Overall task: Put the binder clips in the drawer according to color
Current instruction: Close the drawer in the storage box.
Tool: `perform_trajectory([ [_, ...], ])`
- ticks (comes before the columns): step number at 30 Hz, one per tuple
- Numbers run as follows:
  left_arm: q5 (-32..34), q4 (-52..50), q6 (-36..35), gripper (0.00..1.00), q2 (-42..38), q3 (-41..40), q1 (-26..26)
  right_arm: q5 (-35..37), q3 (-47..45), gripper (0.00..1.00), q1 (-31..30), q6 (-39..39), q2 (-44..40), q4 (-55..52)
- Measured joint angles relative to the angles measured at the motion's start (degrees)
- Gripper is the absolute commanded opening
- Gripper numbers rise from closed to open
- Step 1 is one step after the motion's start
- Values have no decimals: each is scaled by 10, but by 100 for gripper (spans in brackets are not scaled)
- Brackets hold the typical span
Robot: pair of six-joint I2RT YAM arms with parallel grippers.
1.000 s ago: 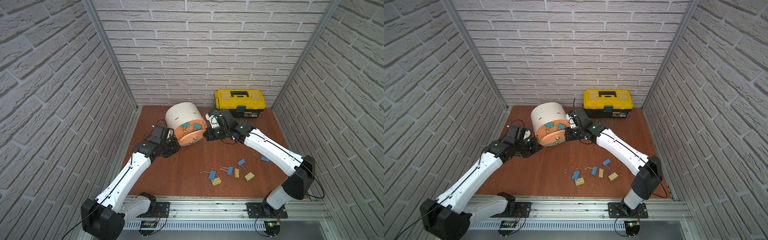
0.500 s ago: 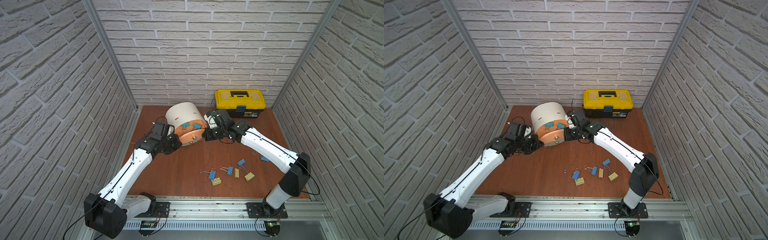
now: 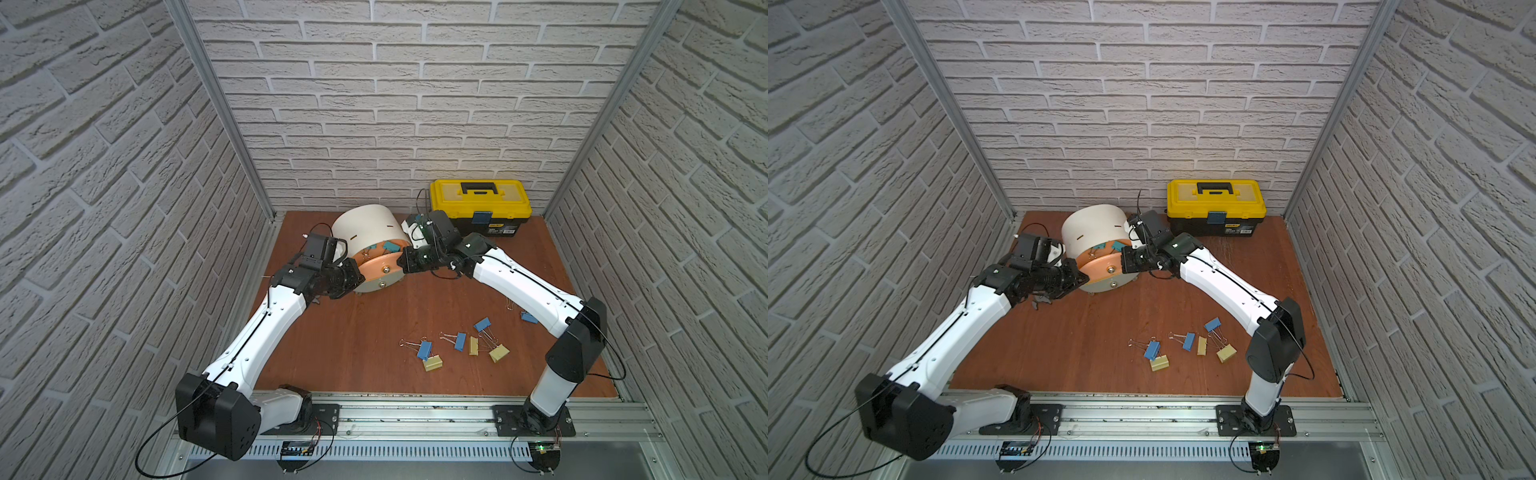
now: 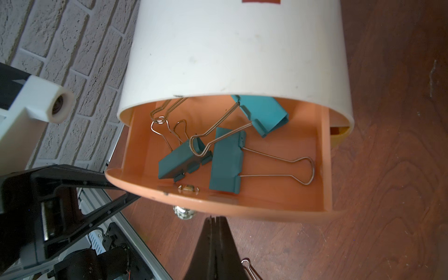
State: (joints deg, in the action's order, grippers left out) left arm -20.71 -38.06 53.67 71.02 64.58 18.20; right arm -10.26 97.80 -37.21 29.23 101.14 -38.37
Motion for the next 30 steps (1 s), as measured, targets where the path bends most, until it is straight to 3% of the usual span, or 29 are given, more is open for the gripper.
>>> perform_trajectory([
  [30,-19,24,-16,0,82,56,-36,-19,116,2,28,17,98,-3],
])
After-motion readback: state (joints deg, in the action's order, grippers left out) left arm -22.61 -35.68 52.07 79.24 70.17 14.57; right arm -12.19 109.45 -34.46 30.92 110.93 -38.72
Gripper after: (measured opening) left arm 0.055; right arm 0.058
